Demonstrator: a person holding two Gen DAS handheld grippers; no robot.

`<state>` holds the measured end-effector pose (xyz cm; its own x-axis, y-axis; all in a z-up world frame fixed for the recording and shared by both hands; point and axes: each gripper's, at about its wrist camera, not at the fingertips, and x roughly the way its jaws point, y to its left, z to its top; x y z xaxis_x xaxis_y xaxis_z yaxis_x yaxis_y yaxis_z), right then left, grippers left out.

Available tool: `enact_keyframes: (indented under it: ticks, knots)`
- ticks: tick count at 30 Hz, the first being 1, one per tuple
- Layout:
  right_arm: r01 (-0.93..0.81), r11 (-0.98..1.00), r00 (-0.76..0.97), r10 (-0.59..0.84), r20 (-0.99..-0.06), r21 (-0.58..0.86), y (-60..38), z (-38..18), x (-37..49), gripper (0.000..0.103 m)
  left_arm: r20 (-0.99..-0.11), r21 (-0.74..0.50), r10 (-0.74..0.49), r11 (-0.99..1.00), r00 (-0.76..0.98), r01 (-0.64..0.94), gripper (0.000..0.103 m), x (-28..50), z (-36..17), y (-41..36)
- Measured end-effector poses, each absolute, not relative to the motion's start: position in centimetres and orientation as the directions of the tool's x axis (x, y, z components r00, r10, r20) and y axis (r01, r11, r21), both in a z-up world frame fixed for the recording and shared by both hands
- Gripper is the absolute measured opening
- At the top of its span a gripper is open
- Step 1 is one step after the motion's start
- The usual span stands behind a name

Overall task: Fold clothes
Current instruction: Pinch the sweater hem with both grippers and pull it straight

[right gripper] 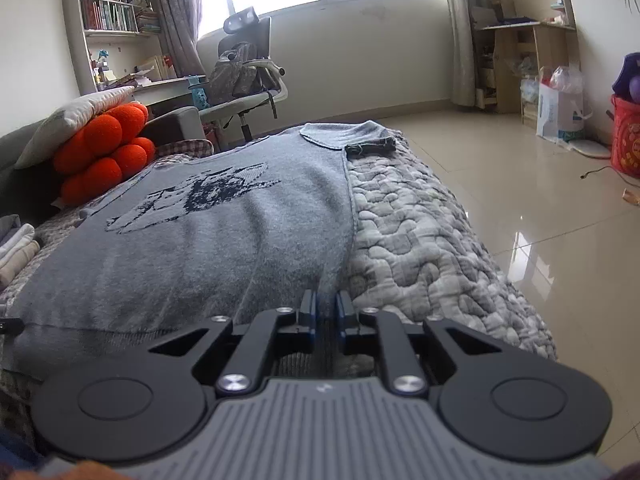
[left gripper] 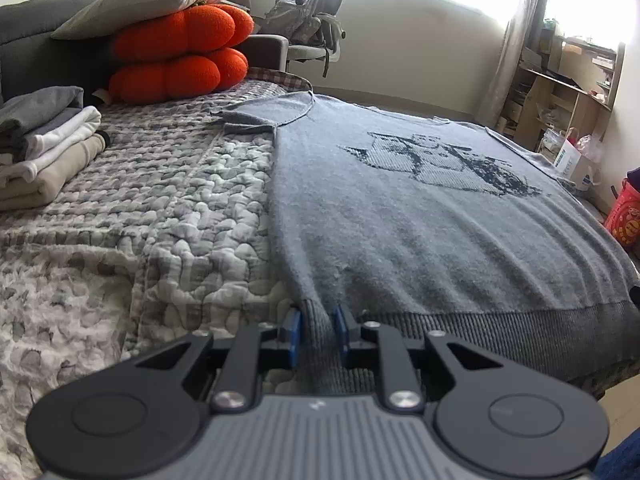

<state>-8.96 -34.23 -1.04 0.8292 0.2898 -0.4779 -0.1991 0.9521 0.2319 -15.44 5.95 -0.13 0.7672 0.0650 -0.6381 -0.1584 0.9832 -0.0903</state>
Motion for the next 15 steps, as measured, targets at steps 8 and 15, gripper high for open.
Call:
enact_keyframes:
  ticks: [8,15]
  knots:
    - [-0.223,0.946,0.825,0.312,-0.472,0.235,-34.5,-1.2,-9.9,0.019,-0.653,-0.125,0.04,0.979,0.756,-0.159,0.041,-15.9,-0.3,6.1]
    - [-0.234,0.934,0.813,0.34,-0.472,0.27,-35.3,-1.4,-10.3,0.019,-0.669,-0.148,0.03,0.974,0.743,-0.172,0.041,-17.0,-0.3,6.8]
